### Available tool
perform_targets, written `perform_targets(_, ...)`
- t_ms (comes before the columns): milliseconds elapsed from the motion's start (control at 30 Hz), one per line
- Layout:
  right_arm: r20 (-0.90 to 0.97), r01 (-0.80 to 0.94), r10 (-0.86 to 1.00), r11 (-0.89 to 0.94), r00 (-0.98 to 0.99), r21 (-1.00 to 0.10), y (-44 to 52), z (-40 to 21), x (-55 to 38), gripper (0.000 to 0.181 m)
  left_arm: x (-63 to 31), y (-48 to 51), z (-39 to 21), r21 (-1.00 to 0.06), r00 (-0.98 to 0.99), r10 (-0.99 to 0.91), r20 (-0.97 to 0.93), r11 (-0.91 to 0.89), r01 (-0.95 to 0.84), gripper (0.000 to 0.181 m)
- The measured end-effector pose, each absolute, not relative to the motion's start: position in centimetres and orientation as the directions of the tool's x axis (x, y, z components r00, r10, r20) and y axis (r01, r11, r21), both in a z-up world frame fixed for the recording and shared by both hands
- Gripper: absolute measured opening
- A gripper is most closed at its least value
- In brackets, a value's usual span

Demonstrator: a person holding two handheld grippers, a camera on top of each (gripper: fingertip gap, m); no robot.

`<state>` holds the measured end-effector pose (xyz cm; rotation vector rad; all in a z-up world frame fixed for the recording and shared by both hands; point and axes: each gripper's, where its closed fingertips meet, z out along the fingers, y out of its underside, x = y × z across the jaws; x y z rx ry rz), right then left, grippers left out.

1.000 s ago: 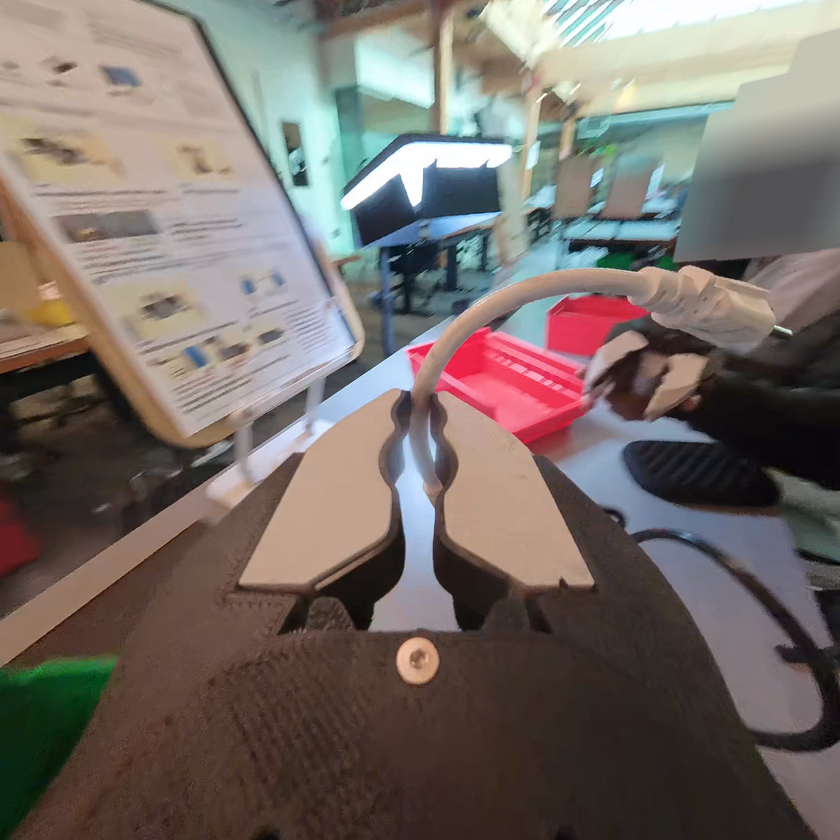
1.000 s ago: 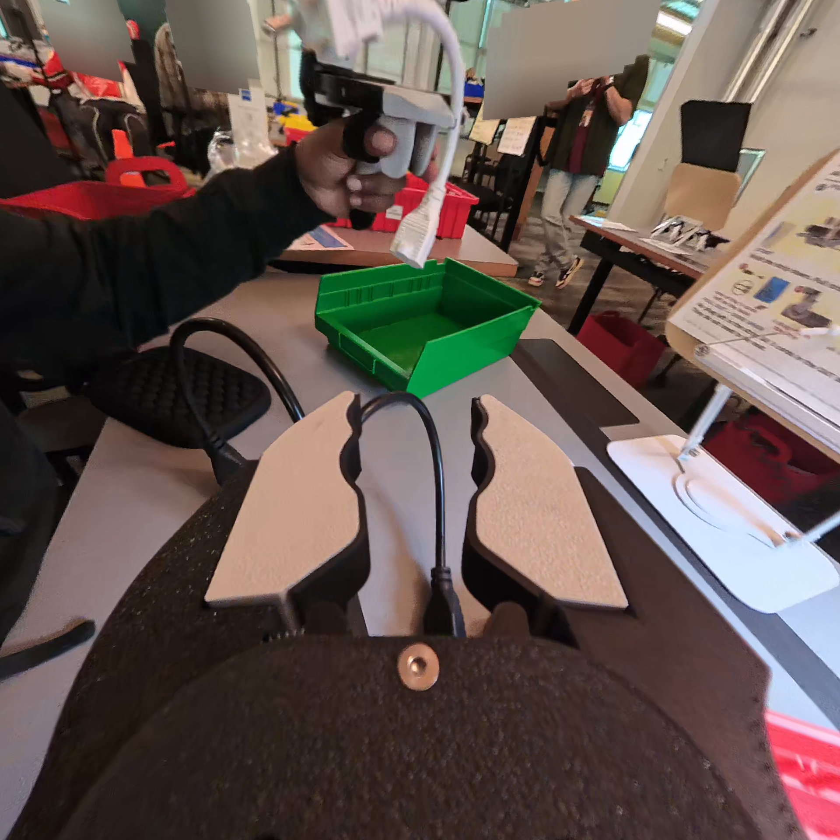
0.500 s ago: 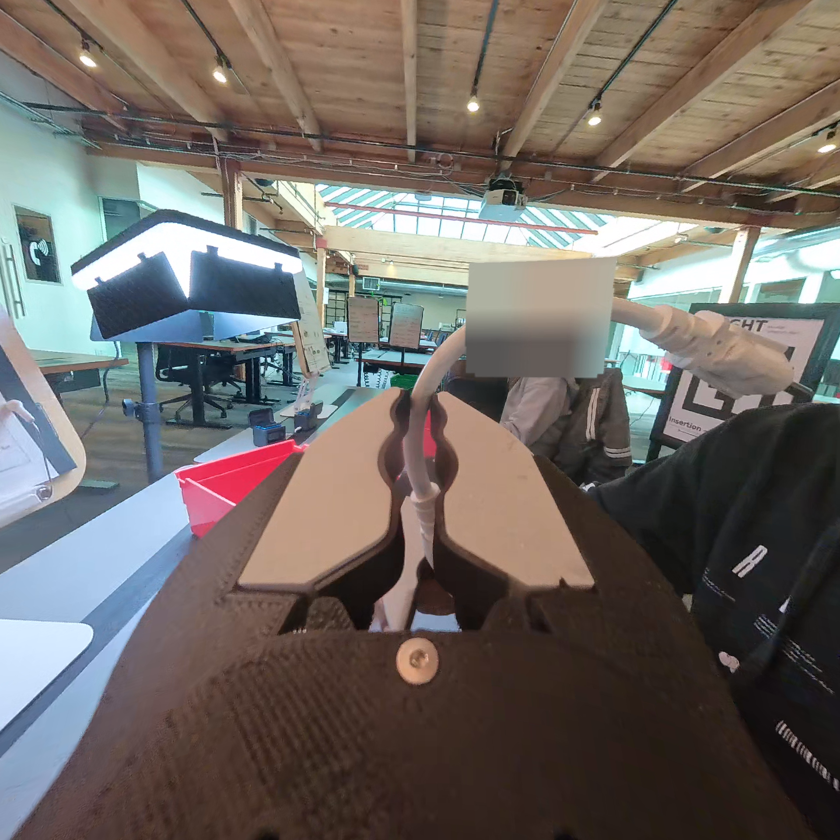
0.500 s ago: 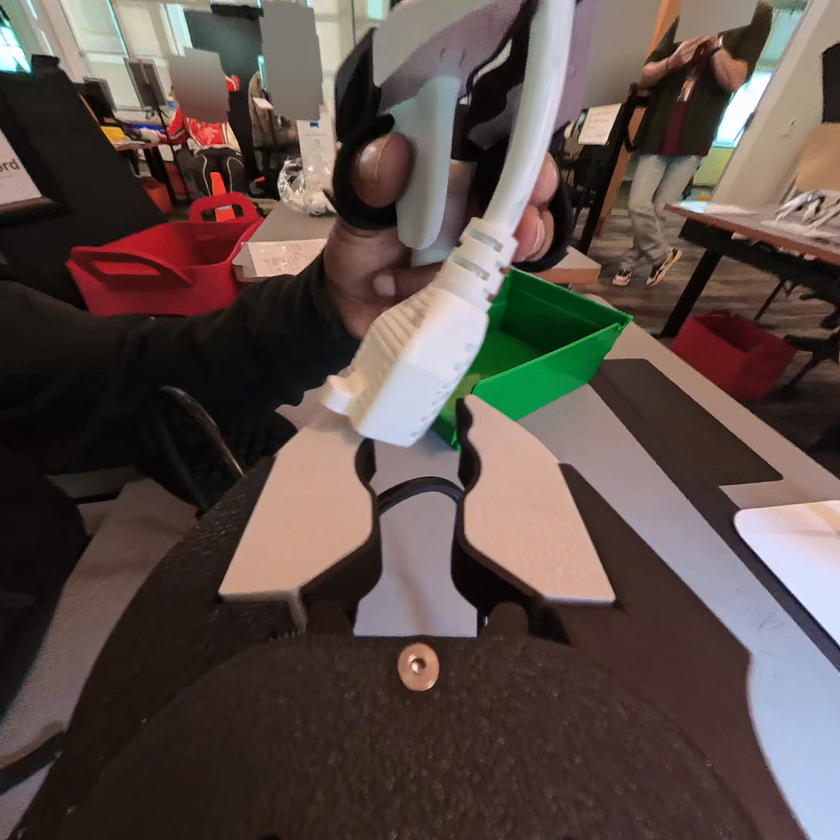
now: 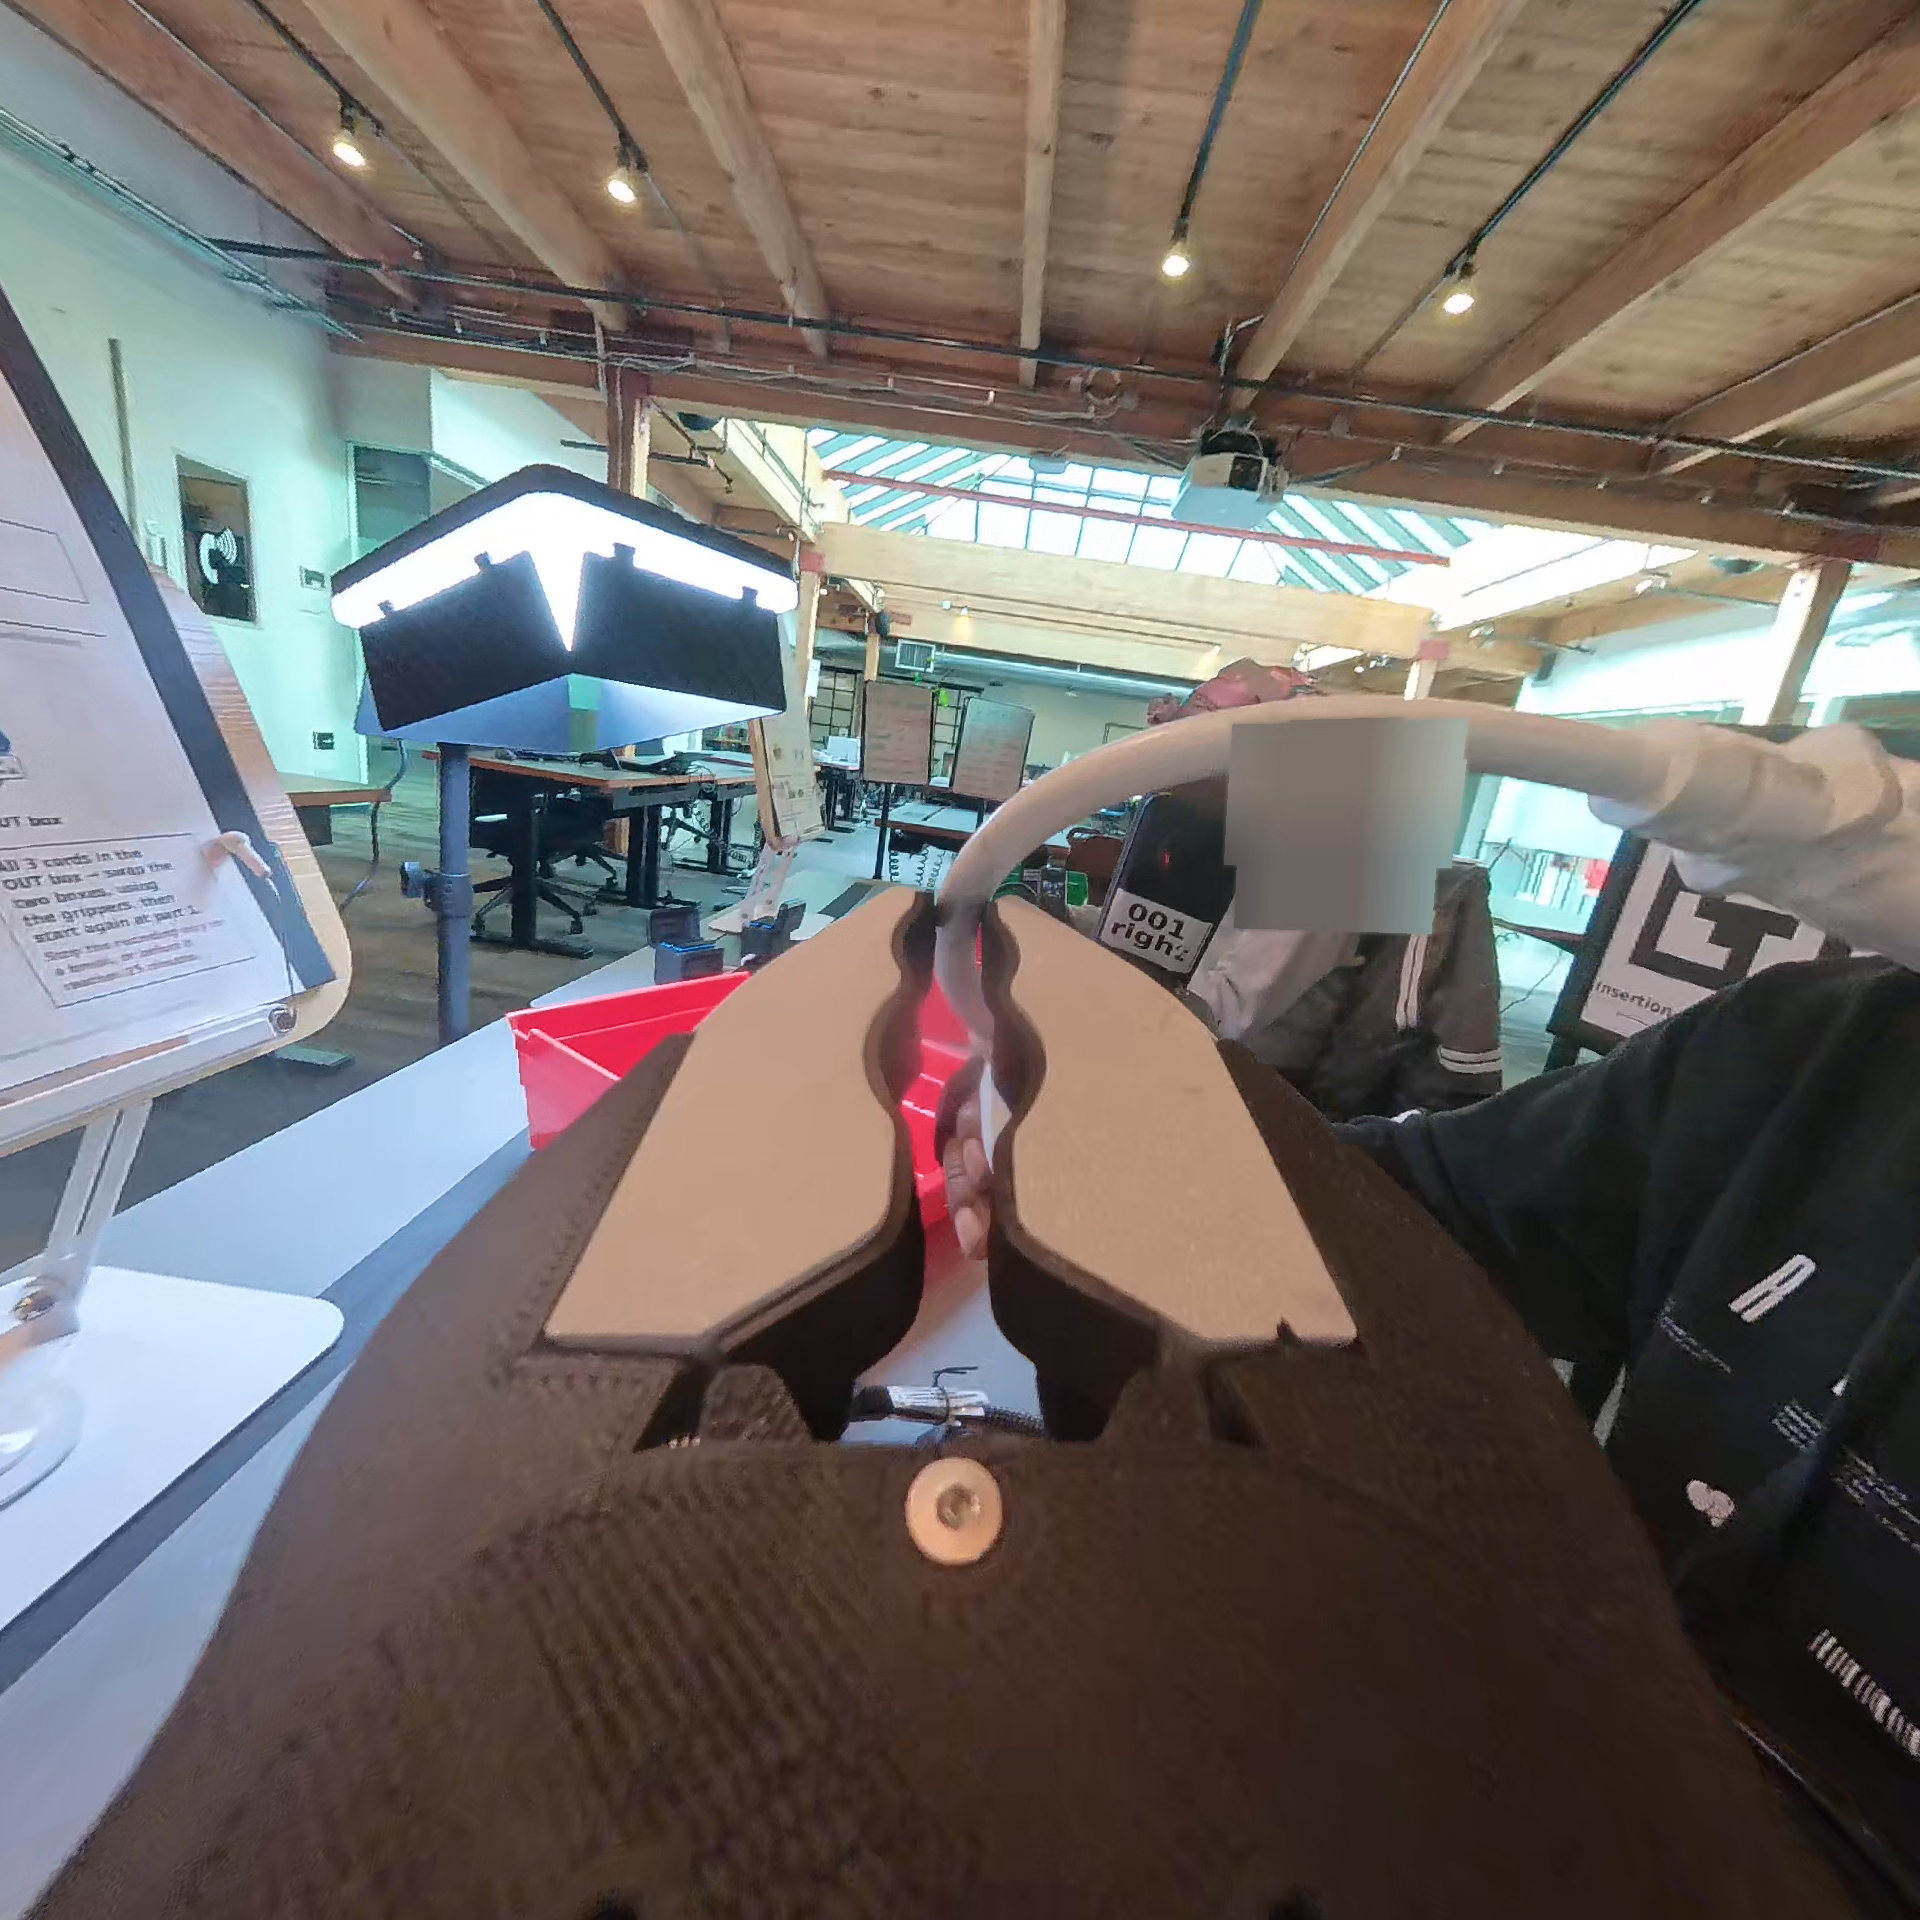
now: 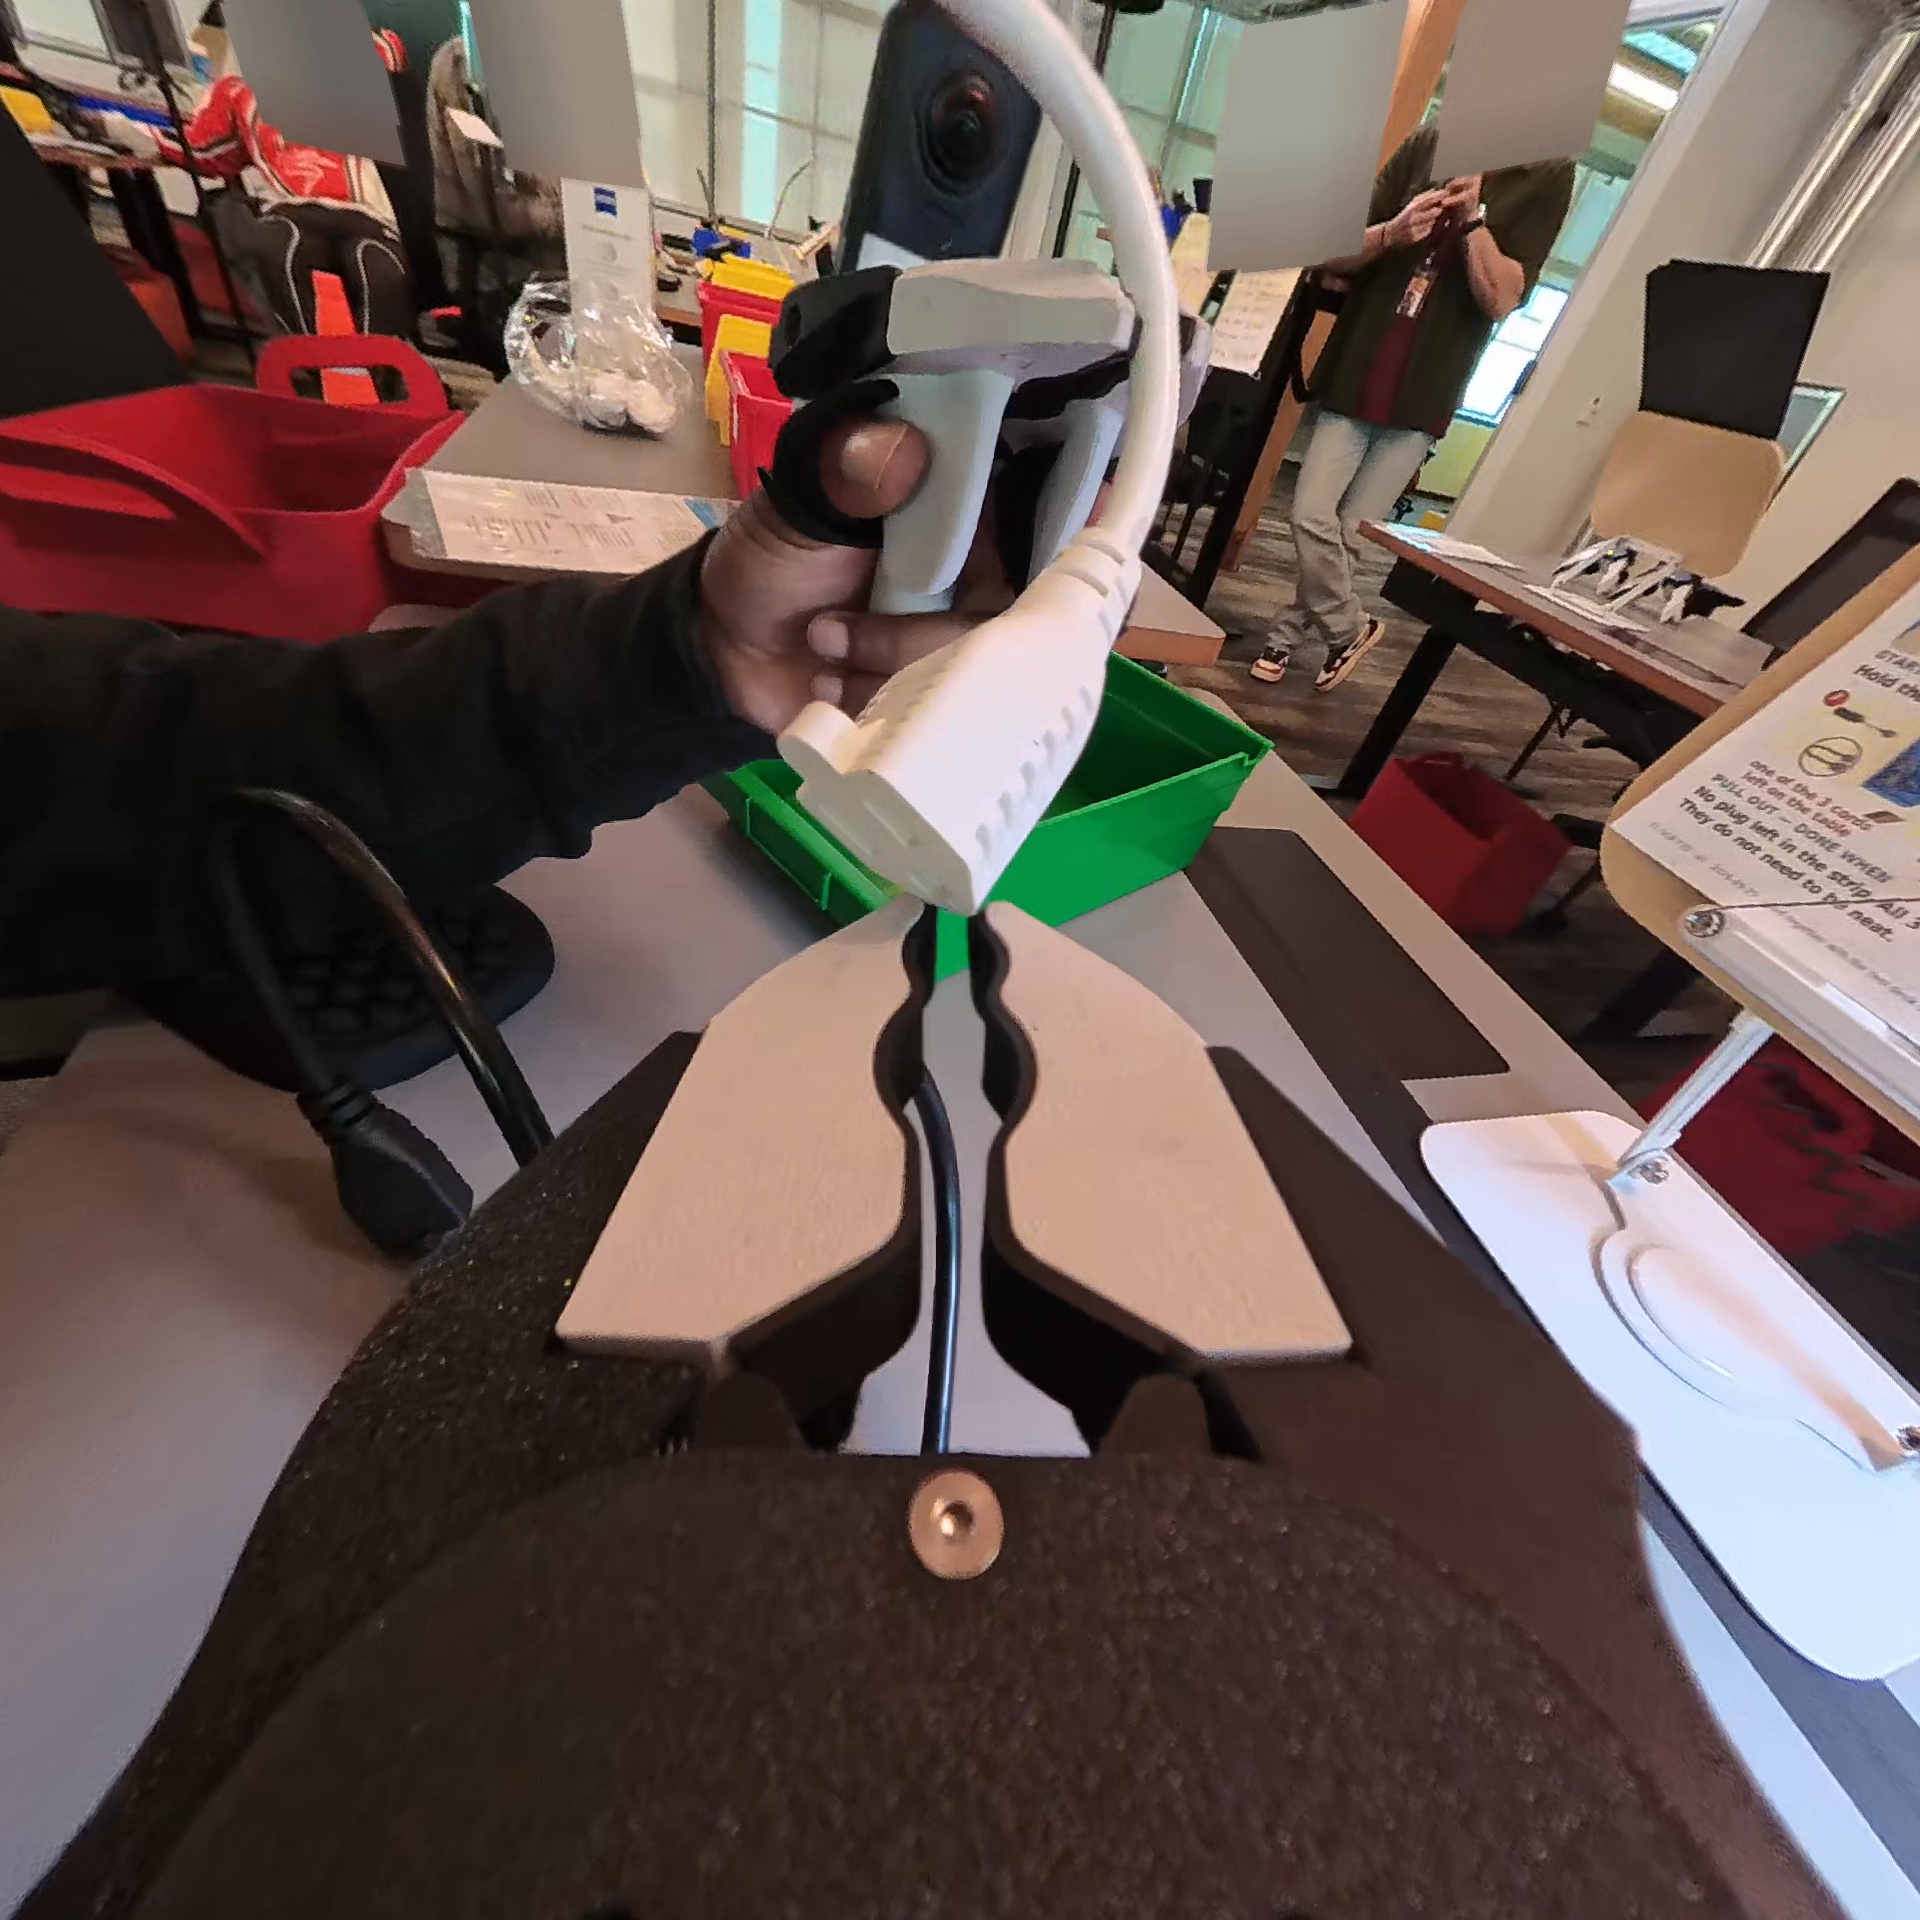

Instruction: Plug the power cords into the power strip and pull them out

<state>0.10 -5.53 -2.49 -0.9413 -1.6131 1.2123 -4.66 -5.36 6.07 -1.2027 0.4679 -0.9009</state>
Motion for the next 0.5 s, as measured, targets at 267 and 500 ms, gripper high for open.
perform_targets(267, 0.033, 0.094, 0.901, 0.082, -0.433, -0.992, -6.3, -2.9, 0.0, 0.056, -3.8, -5.0, 4.8, -0.943, 0.549, -0.824, 0.141, 0.058, 0.329, 0.009)
perform_targets(500, 0.000, 0.094, 0.933, 0.036, -0.360, -0.995, -4.9, -3.5, -1.9, 0.058, -0.5, -5.1, 3.5, -0.972, 0.496, -0.865, 0.077, 0.045, 0.229, 0.009)
